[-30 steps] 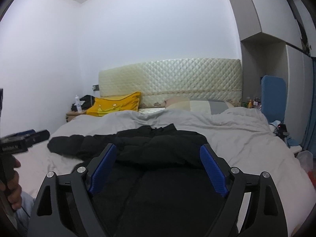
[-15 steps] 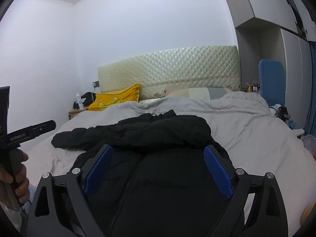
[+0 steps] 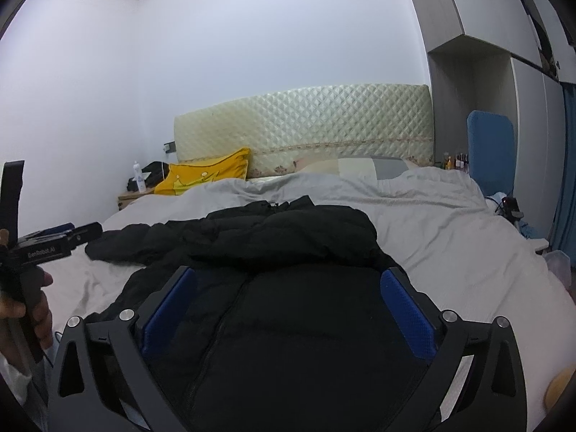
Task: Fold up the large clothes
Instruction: 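Reach the left tool to the other sleeve cuff and close on it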
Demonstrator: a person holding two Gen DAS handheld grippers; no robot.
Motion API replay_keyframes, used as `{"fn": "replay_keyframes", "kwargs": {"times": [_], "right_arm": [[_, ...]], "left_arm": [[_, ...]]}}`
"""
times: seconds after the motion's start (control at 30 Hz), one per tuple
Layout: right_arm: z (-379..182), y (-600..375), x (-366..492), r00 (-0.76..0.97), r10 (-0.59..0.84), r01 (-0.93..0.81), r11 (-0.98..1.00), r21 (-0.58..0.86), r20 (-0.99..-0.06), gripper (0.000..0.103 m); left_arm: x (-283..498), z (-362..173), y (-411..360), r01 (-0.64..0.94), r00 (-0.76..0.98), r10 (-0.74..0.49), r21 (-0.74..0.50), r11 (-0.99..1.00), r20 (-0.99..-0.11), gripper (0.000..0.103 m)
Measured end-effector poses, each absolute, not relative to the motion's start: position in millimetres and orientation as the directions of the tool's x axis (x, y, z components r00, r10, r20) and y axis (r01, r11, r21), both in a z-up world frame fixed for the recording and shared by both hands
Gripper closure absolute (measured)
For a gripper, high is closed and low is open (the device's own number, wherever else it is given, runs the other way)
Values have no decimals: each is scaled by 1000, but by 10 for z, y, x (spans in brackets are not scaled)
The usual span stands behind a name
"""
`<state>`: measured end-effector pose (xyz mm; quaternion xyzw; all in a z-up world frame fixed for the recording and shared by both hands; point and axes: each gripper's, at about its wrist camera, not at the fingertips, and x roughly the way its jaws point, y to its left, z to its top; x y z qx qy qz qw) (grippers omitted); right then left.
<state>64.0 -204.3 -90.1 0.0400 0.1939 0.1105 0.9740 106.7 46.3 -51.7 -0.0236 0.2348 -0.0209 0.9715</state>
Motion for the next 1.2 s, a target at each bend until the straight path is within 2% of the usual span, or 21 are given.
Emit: {"fn": "replay_keyframes", "kwargs": {"times": [0.1,0.37,0.5,0.7,0.87,0.93,1.03,1.2], "right_arm": [[-920,-2039,650,903,225,-194,974,119,-366,0],[-1037,-2186,631,903,195,-140,976,166,-382,0],[-1042,-2185,618,908,178,-128,980,153,-379,0],[-1080,-2106,679,905,159,-121,985,119,-396,0],[-1128,-2069,730,904,145,-112,988,103,-402,0],[-1135,-2062,756,904,143,-107,988,110,-403,0],[-1162,-2080,790,900,132,-87,988,126,-416,0],[-1198,-2068,835,895,123,-73,989,131,-428,0]], "left_arm": [[1111,-499,640,36,892,-61,-65,997,-448,0],[1441,-485,1168,19,856,-41,-47,999,-515,0],[1670,-509,1622,-10,853,-55,-122,992,-520,0],[2022,-603,2210,-139,844,88,-56,989,-529,0],[2314,-767,2881,-217,822,110,-128,968,-558,0],[2494,-935,3118,-192,789,67,-142,971,-610,0],[2574,-1133,3413,-215,772,60,-171,962,-633,0],[2641,-1501,3952,-284,763,-22,-365,887,-646,0]]}}
